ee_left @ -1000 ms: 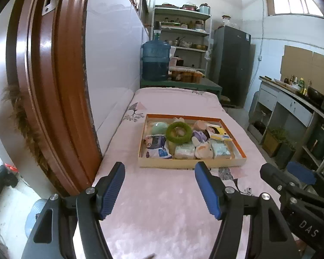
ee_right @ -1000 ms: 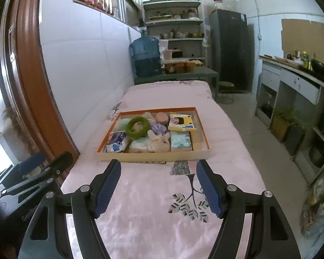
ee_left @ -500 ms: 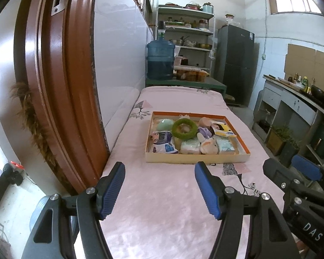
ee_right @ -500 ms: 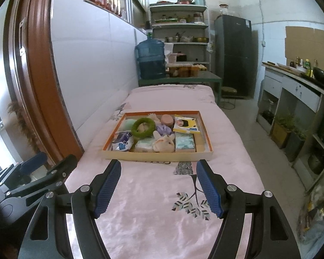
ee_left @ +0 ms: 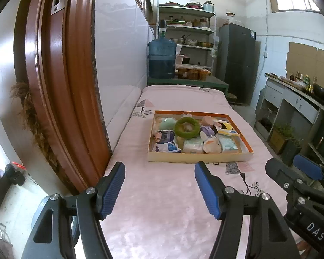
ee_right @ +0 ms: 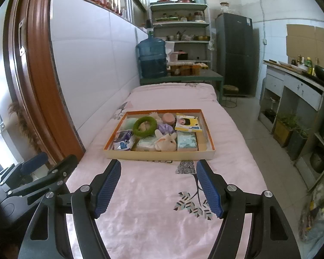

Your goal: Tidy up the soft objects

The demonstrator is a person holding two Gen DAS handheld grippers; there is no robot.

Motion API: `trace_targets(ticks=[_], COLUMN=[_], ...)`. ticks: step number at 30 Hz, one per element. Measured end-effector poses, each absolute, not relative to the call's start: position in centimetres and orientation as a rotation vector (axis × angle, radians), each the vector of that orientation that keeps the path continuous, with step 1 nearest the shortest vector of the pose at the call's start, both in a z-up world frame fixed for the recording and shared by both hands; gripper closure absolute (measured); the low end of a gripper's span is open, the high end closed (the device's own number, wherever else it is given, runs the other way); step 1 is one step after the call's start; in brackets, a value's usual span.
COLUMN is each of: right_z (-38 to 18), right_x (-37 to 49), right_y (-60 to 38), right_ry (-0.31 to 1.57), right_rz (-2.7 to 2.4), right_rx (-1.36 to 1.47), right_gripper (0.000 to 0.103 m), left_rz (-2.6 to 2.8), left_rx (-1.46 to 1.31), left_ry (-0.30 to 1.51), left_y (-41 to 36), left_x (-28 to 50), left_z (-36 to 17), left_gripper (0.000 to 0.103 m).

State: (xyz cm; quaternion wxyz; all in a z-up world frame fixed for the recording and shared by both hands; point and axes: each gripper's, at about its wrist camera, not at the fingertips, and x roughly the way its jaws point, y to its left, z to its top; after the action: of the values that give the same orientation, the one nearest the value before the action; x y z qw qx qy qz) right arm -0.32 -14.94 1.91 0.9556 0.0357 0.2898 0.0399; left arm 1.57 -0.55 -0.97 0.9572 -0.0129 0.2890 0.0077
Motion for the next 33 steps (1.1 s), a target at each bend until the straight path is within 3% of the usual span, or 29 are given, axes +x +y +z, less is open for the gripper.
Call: trace_targets(ticks=[33], right_z=[1.41], right_x=[-0.09], right_y=[-14.71], right_ry=[0.598], right_rz=[0.094], right_rx=[0.079], right_gripper=[0.029], left_rz=[0.03], left_rx=[-0.019], left_ry=[0.589], left_y=[0.02], left_x=[1.97], left_z=[-1.51], left_gripper=[0.036])
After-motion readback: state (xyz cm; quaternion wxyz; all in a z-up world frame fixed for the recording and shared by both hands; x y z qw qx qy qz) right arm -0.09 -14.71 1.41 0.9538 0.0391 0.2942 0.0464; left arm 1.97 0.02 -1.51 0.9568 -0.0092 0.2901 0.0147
